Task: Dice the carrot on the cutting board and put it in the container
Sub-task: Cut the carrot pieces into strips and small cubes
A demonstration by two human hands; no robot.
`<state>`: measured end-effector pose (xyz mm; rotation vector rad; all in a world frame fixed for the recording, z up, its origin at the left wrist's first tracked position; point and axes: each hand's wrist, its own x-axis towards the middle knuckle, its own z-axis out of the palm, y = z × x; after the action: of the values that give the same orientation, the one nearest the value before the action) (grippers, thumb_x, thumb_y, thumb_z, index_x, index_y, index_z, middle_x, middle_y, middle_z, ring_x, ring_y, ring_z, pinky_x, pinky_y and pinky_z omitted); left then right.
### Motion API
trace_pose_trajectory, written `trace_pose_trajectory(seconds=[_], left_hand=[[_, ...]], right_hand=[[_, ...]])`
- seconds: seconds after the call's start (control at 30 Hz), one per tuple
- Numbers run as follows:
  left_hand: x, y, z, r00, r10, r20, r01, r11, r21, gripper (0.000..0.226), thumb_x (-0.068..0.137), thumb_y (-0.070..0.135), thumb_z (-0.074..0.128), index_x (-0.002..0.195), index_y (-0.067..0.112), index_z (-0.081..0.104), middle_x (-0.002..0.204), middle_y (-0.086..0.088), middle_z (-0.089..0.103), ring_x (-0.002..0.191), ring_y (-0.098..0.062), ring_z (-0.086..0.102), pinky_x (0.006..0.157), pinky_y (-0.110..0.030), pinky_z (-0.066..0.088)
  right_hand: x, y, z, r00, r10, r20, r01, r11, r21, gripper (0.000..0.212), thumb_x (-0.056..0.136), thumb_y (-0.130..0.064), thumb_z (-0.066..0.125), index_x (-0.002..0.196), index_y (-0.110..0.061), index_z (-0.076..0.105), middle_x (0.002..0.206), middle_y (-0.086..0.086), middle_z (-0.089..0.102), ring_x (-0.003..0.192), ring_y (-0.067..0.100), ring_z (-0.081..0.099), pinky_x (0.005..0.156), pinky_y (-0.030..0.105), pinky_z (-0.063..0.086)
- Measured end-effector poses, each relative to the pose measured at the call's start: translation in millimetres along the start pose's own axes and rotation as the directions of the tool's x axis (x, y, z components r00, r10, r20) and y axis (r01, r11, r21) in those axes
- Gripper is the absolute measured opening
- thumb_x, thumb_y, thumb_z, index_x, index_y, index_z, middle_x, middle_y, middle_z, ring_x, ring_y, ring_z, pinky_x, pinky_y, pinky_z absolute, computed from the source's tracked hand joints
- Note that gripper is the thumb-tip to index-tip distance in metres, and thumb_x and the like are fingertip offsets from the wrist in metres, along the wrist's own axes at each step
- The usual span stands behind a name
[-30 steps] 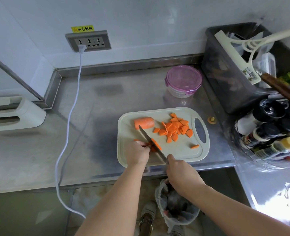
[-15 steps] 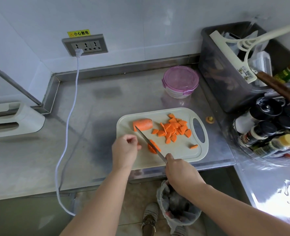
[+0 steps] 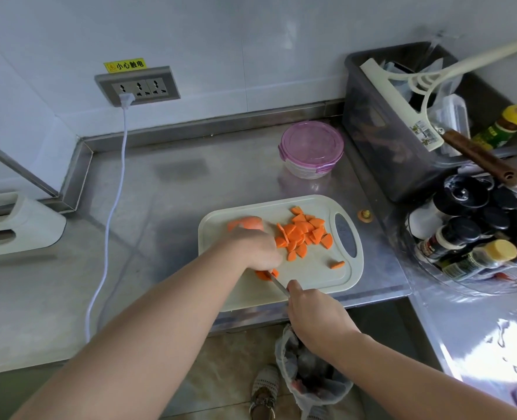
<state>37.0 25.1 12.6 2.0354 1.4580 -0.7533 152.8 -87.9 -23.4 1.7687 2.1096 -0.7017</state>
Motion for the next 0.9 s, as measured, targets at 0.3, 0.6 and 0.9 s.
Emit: trace_pose_trajectory(seconds=[0.3,0.6,0.9], left_hand=[[-2.5,-2.8,-8.5,0.971,0.058,-0.232,-0.086,0.990,-0.111,0.035,0.086,0.033,0.039,0.091,0.017,0.070,0.091,-0.001,0.068,0.086,-0.023,0.061,0.070,-0.028,0.046],[-24.5,-43.7,13.6,0.424,-0.414,-0.805,-0.399,0.712,-0.577,0.031,0.081,-0.008,0.046,0.096,0.012,0.066,0.091,0.004,0.063,0.083,-0.012,0.058,0.075,-0.017,0.039],[-6.2,-37.8,58.4,0.863,0.352,-0.361,-0.323,0.936,0.140,0.048,0.091,0.017,0.059,0.136,0.023,0.045,0.138,0.003,0.035,0.126,-0.019,0.037,0.098,-0.032,0.040]], right_hand=[[-5.5,4.0,-3.0,1.000,0.000,-0.027,0.001,0.999,0.042,0.031,0.096,-0.006,0.039,0.127,-0.011,0.035,0.073,-0.001,0.041,0.052,0.014,0.040,0.041,0.025,0.027],[-14.5,16.1,-14.6,0.989,0.125,-0.079,-0.098,0.954,0.283,0.016,0.099,-0.009,0.036,0.113,-0.013,0.041,0.084,0.010,0.065,0.073,0.029,0.065,0.060,0.041,0.051],[-16.5,30.2,-17.1,0.978,0.156,-0.142,-0.102,0.939,0.328,0.016,0.102,-0.018,0.030,0.109,-0.011,0.043,0.082,0.005,0.056,0.071,0.026,0.056,0.062,0.035,0.045]])
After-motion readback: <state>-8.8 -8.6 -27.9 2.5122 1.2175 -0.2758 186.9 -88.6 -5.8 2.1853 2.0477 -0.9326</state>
